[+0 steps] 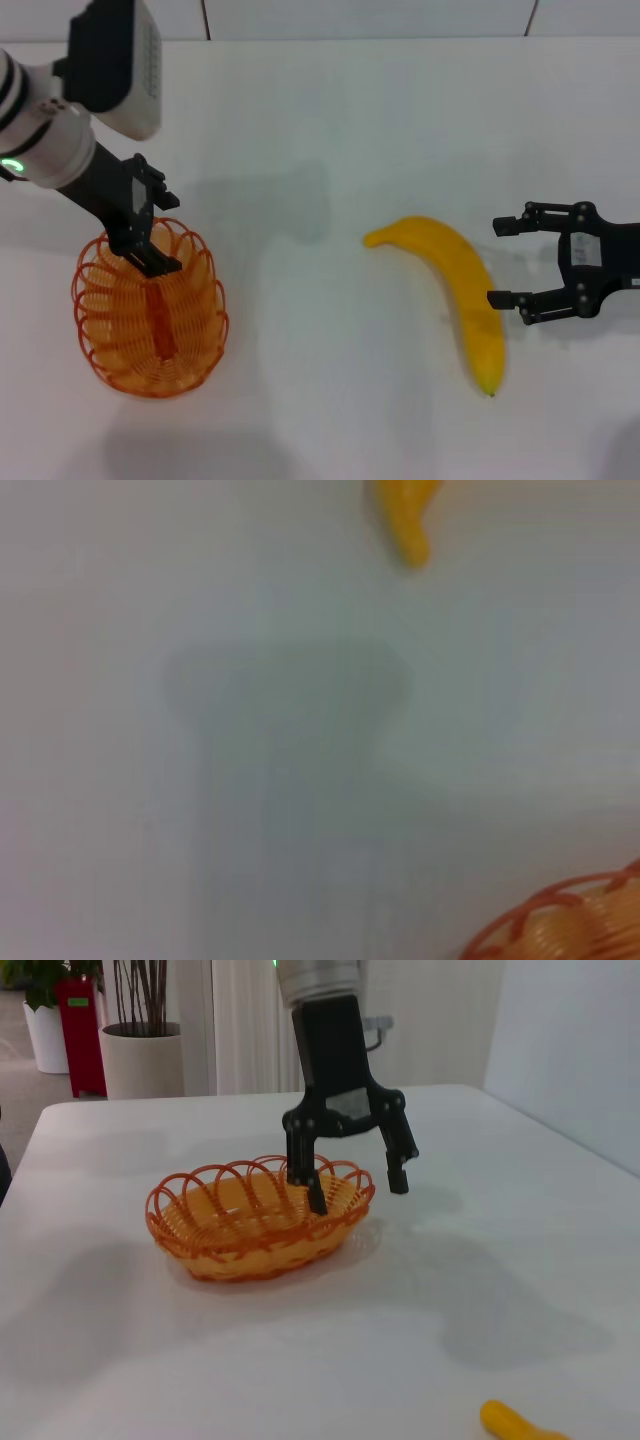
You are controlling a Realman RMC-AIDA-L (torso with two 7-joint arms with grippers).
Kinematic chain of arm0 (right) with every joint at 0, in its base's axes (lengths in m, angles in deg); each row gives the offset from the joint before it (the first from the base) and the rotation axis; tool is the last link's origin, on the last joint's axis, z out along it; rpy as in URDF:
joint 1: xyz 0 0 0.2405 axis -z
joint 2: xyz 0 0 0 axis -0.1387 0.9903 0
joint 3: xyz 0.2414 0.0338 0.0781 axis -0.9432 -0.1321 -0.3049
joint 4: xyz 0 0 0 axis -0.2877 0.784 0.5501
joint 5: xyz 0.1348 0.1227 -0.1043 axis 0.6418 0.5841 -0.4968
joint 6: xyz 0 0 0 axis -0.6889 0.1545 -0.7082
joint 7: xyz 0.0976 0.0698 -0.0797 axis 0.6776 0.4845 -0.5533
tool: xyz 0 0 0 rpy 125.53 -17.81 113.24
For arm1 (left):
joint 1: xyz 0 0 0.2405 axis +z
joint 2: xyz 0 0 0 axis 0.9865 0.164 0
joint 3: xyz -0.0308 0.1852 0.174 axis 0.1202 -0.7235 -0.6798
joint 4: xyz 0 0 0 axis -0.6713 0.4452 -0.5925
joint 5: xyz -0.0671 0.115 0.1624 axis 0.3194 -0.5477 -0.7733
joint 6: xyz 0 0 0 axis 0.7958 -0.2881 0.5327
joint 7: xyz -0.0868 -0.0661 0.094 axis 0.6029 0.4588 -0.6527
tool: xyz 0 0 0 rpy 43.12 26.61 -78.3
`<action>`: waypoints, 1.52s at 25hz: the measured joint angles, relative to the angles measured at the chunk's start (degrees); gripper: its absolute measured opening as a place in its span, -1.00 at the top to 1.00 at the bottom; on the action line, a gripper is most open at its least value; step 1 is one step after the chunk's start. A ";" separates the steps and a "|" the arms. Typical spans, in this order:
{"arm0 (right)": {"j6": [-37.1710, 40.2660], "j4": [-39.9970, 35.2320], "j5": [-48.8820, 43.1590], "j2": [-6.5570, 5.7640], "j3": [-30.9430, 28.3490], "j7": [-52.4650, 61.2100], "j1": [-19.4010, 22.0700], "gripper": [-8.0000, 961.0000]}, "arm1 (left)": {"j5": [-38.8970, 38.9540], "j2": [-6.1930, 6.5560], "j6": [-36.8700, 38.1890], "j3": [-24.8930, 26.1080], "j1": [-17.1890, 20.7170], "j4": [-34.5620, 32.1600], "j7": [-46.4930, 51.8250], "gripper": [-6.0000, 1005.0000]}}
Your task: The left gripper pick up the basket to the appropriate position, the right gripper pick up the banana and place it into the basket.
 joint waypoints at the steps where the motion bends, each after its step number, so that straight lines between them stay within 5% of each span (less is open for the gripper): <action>1: -0.05 0.00 0.00 0.02 0.00 0.00 0.00 -0.80 | 0.01 0.00 -0.74 -0.99 -0.14 0.60 0.38 -0.71; 18: -0.22 0.00 0.00 0.13 0.00 0.00 0.00 -0.79 | 0.21 -0.10 -4.88 -5.57 -0.75 1.46 6.80 -0.49; 29: -0.23 0.00 0.00 0.17 0.00 0.00 0.28 -0.78 | 0.22 0.07 -4.84 -7.66 -0.91 1.40 7.94 0.37; 38: -0.22 0.00 0.00 0.13 0.00 0.00 0.52 -0.77 | 0.97 0.32 -0.65 -7.01 -0.43 -0.71 7.65 0.72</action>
